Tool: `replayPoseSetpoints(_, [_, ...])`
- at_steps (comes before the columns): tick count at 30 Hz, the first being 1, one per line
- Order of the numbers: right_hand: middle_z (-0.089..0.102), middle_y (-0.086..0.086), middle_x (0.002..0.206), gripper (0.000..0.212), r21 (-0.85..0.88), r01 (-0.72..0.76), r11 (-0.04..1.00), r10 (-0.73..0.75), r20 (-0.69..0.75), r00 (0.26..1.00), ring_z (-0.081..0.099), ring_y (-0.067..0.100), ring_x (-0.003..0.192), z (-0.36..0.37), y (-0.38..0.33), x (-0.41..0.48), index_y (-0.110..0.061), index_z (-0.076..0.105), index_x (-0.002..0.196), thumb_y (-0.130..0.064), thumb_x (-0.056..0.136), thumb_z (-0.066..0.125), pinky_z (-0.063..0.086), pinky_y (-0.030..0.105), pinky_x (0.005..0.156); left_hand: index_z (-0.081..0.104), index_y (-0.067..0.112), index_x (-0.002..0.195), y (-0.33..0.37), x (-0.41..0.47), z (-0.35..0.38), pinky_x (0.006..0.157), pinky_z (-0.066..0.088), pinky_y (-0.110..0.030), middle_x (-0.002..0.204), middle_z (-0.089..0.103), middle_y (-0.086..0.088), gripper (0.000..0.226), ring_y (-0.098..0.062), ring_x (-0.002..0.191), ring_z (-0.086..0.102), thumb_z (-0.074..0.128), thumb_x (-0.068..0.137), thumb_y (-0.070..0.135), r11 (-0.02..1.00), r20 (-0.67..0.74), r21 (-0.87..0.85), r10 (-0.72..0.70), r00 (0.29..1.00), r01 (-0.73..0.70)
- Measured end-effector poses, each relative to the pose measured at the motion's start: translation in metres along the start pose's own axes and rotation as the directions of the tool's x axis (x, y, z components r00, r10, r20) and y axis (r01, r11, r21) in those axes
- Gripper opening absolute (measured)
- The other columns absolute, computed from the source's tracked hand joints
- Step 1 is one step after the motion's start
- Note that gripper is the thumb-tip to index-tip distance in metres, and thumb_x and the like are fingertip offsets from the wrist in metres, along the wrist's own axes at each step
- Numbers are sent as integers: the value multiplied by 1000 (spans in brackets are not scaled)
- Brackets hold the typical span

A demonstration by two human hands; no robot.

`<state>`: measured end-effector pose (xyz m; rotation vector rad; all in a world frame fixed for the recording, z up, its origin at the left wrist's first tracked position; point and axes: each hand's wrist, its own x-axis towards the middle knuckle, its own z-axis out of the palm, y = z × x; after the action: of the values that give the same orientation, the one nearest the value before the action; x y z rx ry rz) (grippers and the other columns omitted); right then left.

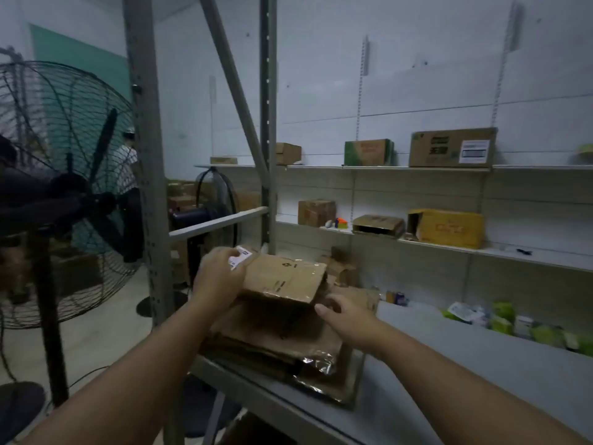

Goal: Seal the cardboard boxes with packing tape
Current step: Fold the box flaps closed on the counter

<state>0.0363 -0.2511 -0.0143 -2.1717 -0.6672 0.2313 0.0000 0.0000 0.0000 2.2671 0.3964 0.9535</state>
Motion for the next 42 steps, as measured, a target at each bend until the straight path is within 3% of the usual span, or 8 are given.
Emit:
replayPoseSetpoints(8, [54, 0, 131, 57, 332, -114, 936, 139, -50, 989, 50, 19, 116, 38, -2, 39, -23, 44, 135, -47, 87, 61, 44, 38, 99, 57, 4, 111, -36, 1, -11, 78, 48, -37, 107, 63, -14, 30, -26, 93, 60, 66, 83, 10, 753, 316, -417, -405, 858, 509])
replayPoseSetpoints(17, [62, -2, 110, 21, 406, 84, 910, 57, -324, 944, 59, 15, 101, -2, 6, 27, -20, 55, 113, -31, 96, 51, 53, 32, 81, 58, 20, 100, 12, -19, 9, 70, 43, -25, 102, 61, 0, 22, -19, 98, 57, 63, 84, 6, 808, 287, -530, -114, 951, 257])
replayPoseSetpoints(25, [58, -11, 88, 18, -141, 176, 974, -226, -649, 726, 59, 16, 84, -133, 20, -44, -30, 48, 104, -42, 100, 35, 50, 37, 69, 53, 27, 97, 132, -69, 72, 70, 45, -22, 98, 62, 5, 16, -17, 100, 59, 63, 86, 20, 679, 329, -705, 56, 943, 206])
replayPoseSetpoints(29, [53, -9, 80, 26, -588, 24, 808, -463, -610, 644, 52, 13, 69, -198, 24, -99, -23, 52, 110, -39, 101, 34, 38, 26, 56, 51, 17, 118, 182, -113, 117, 61, 57, -27, 112, 63, -6, 35, -21, 99, 63, 64, 86, 24, 509, 494, -769, 87, 865, 388])
replayPoseSetpoints(32, [59, -3, 87, 24, -786, -20, 618, -574, -468, 672, 57, 20, 73, -224, 22, -131, -27, 52, 108, -41, 100, 34, 43, 29, 58, 49, 24, 124, 205, -152, 157, 67, 59, -40, 116, 62, -4, 40, -25, 101, 64, 63, 87, 30, 453, 651, -704, 105, 752, 547])
replayPoseSetpoints(36, [57, -2, 94, 29, -946, -9, 324, -565, -201, 801, 58, 22, 72, -219, 34, -153, -29, 46, 117, -45, 98, 31, 52, 34, 62, 52, 13, 112, 219, -206, 190, 61, 52, -33, 67, 55, -1, 26, -14, 53, 55, 55, 93, 30, 357, 897, -433, 88, 432, 827])
replayPoseSetpoints(39, [57, -1, 95, 33, -966, 60, 253, -491, -75, 868, 50, 17, 66, -199, 61, -162, -24, 49, 115, -48, 98, 35, 48, 31, 57, 60, 1, 103, 219, -226, 182, 67, 54, -35, 69, 67, -12, 40, -26, 64, 64, 46, 95, 38, 614, 995, -66, -21, 100, 787])
replayPoseSetpoints(42, [60, 1, 95, 37, -907, 55, 418, -372, -116, 921, 55, 18, 74, -189, 78, -164, -23, 48, 116, -53, 95, 39, 48, 32, 65, 67, 1, 93, 221, -222, 167, 67, 56, -33, 80, 71, -15, 40, -25, 69, 68, 47, 96, 36, 853, 941, -66, -119, 316, 518])
